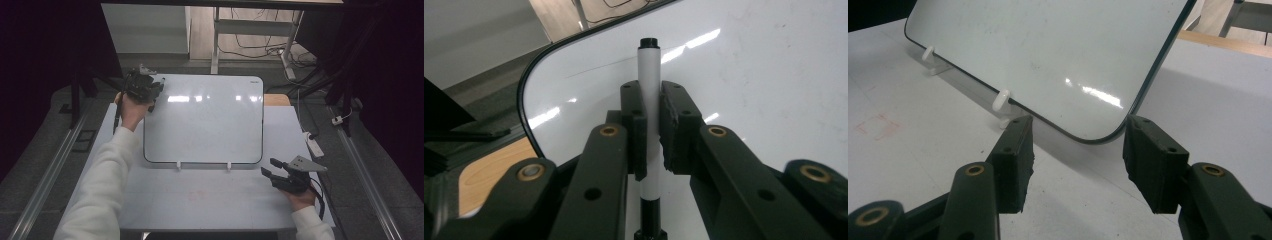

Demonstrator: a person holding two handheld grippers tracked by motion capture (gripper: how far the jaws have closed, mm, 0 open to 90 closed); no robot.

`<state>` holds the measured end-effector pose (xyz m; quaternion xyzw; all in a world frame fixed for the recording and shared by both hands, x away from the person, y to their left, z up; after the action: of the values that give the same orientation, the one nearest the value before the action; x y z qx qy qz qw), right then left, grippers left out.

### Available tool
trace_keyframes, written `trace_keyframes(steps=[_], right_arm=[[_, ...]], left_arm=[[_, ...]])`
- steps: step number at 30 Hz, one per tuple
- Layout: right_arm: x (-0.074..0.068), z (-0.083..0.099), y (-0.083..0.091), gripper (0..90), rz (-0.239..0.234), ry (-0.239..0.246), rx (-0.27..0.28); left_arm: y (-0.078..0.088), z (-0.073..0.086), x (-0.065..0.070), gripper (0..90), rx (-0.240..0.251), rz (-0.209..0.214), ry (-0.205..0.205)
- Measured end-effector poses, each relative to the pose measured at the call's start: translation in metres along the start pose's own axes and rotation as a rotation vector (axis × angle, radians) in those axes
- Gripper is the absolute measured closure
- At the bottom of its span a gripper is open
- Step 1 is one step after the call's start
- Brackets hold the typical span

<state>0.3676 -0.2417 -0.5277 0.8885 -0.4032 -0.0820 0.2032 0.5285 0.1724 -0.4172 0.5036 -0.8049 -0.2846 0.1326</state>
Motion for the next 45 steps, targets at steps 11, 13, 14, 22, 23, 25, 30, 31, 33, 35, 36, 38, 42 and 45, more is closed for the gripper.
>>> trace_keyframes(steps=[11, 13, 14, 22, 23, 25, 30, 31, 33, 35, 36, 38, 42, 45], right_arm=[[0.000, 0.000, 0.000, 46.0, 0.003, 0.005, 0.001], [0.001, 0.000, 0.000, 45.9, 0.004, 0.004, 0.002], [0.002, 0.000, 0.001, 45.9, 0.006, 0.003, 0.002], [0.009, 0.002, 0.004, 44.7, 0.018, 0.022, -0.004], [0.010, 0.003, 0.004, 44.7, 0.019, 0.025, -0.006], [0.011, 0.005, 0.004, 44.5, 0.017, 0.030, -0.012], [0.013, 0.009, 0.004, 44.2, 0.015, 0.055, -0.031], [0.013, 0.010, 0.004, 44.2, 0.015, 0.057, -0.035], [0.014, 0.011, 0.003, 44.1, 0.013, 0.061, -0.043], [0.015, 0.013, 0.003, 44.1, 0.011, 0.061, -0.051], [0.015, 0.014, 0.002, 44.0, 0.011, 0.062, -0.056], [0.016, 0.015, 0.002, 43.9, 0.011, 0.064, -0.060], [0.016, 0.014, 0.002, 43.9, 0.009, 0.061, -0.057], [0.016, 0.013, 0.003, 43.8, 0.011, 0.062, -0.050]], left_arm=[[0.004, -0.003, 0.005, 64.0, 0.045, -0.008, -0.029], [0.011, -0.004, 0.008, 58.4, 0.075, 0.009, -0.031], [0.015, -0.004, 0.010, 55.9, 0.088, 0.012, -0.039], [0.048, 0.029, 0.035, 41.8, 0.109, 0.158, -0.056], [0.052, 0.037, 0.038, 40.6, 0.108, 0.166, -0.058], [0.059, 0.052, 0.043, 38.7, 0.102, 0.178, -0.058], [0.074, 0.097, 0.054, 35.9, 0.102, 0.218, -0.034], [0.077, 0.106, 0.055, 35.5, 0.100, 0.224, -0.028], [0.082, 0.124, 0.059, 35.0, 0.096, 0.238, -0.014], [0.087, 0.142, 0.062, 34.7, 0.090, 0.251, 0.002], [0.089, 0.150, 0.064, 34.5, 0.089, 0.257, 0.010], [0.094, 0.164, 0.067, 34.2, 0.086, 0.269, 0.027], [0.102, 0.189, 0.074, 34.1, 0.080, 0.287, 0.054], [0.102, 0.204, 0.079, 33.7, 0.057, 0.303, 0.065]])
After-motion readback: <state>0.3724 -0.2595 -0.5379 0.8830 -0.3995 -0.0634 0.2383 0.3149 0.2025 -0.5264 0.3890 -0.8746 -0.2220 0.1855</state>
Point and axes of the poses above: each handheld gripper's, and its own axes: y roughly backward along the jaws, z roughly out of its underside, x roughly to its right, the point moved 8 cm from there along -y, roughly forward along the jaws, and after that the axes turned 4 degrees about z, right-handed, at the moved point
